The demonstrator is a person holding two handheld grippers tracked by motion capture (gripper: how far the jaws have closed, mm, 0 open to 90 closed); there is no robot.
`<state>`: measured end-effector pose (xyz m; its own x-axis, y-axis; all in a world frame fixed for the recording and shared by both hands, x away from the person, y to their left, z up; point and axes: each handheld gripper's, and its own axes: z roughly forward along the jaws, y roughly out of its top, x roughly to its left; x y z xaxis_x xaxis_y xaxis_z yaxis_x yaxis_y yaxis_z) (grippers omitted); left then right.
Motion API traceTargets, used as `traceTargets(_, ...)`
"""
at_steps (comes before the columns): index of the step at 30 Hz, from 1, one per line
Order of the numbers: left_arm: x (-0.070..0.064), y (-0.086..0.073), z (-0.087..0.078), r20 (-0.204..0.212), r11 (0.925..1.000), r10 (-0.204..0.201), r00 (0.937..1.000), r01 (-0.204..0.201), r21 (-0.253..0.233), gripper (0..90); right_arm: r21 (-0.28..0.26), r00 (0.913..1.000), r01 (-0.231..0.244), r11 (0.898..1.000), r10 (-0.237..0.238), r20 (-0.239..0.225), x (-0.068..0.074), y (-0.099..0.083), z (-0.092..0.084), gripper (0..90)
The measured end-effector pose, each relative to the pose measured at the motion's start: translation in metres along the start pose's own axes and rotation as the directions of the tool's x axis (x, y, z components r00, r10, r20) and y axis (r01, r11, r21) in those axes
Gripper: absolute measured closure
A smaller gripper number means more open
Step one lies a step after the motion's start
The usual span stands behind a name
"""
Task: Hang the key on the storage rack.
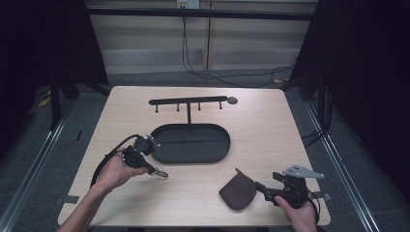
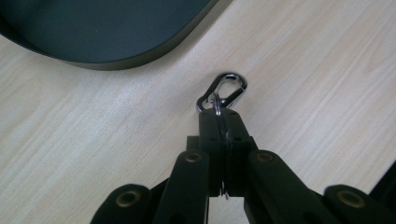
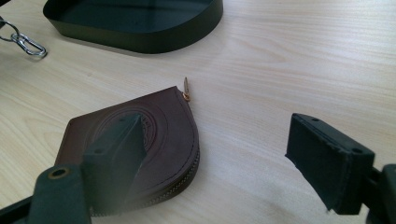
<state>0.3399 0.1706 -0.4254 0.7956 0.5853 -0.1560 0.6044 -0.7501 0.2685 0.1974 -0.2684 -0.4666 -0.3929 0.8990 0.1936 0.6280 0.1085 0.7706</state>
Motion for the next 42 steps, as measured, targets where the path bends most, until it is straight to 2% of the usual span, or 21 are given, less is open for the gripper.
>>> traceTargets(2,0.0,0.0,-0.004,0.01,1.0,0.002,0.9999,-0.002,-0.005,89.2,0.003,1.0,-0.001,1.0,0.001,0.004,0.0,0.0,0.0,19.0)
traceTargets(3,0.0,0.001,-0.007,0.016,0.9997,-0.004,0.9999,0.004,-0.022,89.2,0.003,1.0,-0.001,1.0,0.001,0.004,0.0,0.0,0.0,19.0)
traceTargets(4,0.0,0.001,-0.01,0.021,0.9999,0.001,0.9998,-0.001,-0.016,89.2,0.003,1.0,0.0,1.0,0.0,0.003,0.0,0.0,0.0,19.0)
traceTargets(7,-0.003,0.002,-0.017,-0.012,0.9996,0.021,0.9997,-0.021,-0.018,89.2,0.005,1.0,-0.001,1.0,0.001,0.002,0.0,0.0,0.001,19.0)
traceTargets(9,-0.005,0.002,-0.02,-0.017,0.9992,0.025,0.9996,-0.025,-0.031,89.2,0.003,1.0,0.0,1.0,0.0,0.003,0.0,0.0,0.001,19.0)
traceTargets(11,-0.006,0.003,-0.023,-0.029,0.9993,0.031,0.9991,-0.032,-0.017,89.2,0.004,1.0,-0.001,1.0,0.001,0.003,0.0,0.0,0.001,19.0)
traceTargets(17,-0.005,0.003,-0.037,-0.017,0.9982,0.038,0.9992,-0.038,-0.046,89.2,0.003,1.0,-0.001,1.0,0.001,0.002,0.0,0.0,0.001,19.0)
traceTargets(20,-0.005,0.003,-0.042,-0.055,0.9974,0.031,0.998,-0.034,-0.063,89.2,0.004,1.0,-0.002,1.0,0.002,0.002,0.0,0.0,0.001,19.0)
traceTargets(22,-0.006,0.003,-0.044,-0.072,0.9979,0.033,0.9969,-0.037,-0.053,89.2,0.004,1.0,-0.002,1.0,0.002,0.002,0.0,0.0,0.001,19.0)
traceTargets(28,-0.004,0.006,-0.05,-0.069,0.9982,0.026,0.9973,-0.03,-0.053,89.2,0.007,1.0,0.001,1.0,-0.001,-0.002,0.001,0.0,0.001,19.0)
traceTargets(34,-0.002,0.012,-0.057,-0.069,0.9985,0.034,0.997,-0.037,-0.04,89.2,0.008,1.0,0.002,1.0,-0.002,-0.005,0.0,0.0,0.001,19.0)
traceTargets(36,-0.001,0.015,-0.061,-0.071,0.9986,0.047,0.9964,-0.048,-0.02,89.2,0.009,1.0,0.001,1.0,-0.001,-0.005,0.0,0.0,0.001,19.0)
traceTargets(37,-0.002,0.016,-0.063,-0.076,0.9988,0.04,0.9963,-0.042,-0.025,89.2,0.008,1.0,0.002,1.0,-0.002,-0.005,0.0,0.0,0.001,19.0)
traceTargets(42,-0.004,0.02,-0.074,-0.098,0.9983,0.058,0.9935,-0.058,-0.002,89.2,0.007,1.0,0.001,1.0,-0.001,-0.005,0.0,0.0,0.001,19.0)
